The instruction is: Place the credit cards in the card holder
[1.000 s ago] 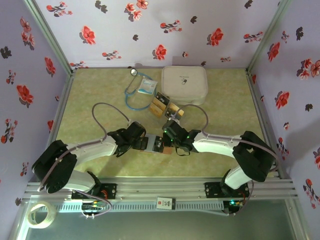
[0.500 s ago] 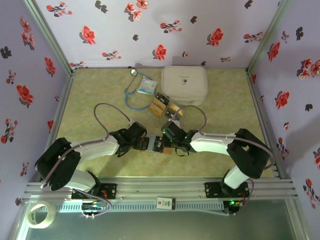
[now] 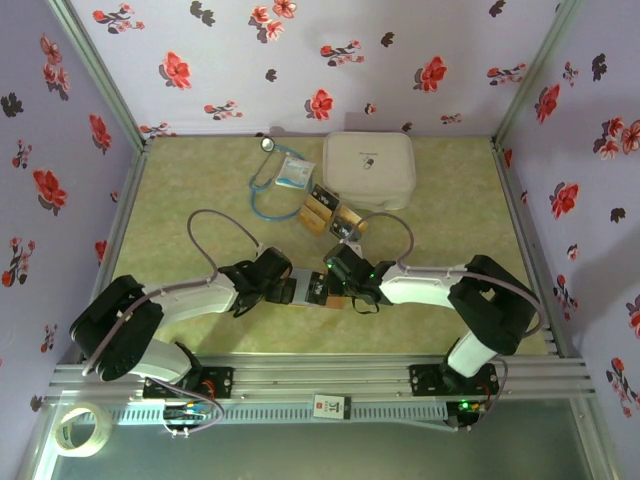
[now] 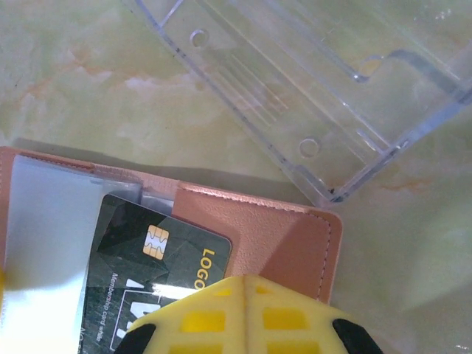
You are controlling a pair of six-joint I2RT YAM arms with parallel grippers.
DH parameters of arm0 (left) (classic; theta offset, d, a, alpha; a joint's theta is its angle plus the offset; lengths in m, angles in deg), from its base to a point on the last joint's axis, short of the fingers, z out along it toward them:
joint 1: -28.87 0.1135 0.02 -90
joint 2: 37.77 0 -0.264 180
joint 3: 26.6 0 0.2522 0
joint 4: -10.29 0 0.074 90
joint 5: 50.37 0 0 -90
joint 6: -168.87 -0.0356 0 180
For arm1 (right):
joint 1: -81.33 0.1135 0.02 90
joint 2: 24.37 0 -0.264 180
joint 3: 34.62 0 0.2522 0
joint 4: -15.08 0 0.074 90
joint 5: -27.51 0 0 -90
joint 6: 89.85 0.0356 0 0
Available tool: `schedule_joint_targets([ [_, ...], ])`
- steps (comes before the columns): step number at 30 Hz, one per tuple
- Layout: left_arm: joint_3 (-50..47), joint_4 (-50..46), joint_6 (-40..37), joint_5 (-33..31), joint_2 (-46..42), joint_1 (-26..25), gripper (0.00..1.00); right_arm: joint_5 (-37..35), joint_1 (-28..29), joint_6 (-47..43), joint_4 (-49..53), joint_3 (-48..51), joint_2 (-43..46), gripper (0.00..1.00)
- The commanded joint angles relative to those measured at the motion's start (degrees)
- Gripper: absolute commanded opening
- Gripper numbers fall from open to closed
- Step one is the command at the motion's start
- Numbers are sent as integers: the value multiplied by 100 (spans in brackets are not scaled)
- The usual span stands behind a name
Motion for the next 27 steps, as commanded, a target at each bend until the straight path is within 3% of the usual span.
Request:
schedule_joint_targets([
  [1,-77,32,46,4,109,44,100,-71,-48,85,-122,73,-119,0],
  [27,-158,63,55,2,84,42,100,221,-57,71,-260,-187,-236,0],
])
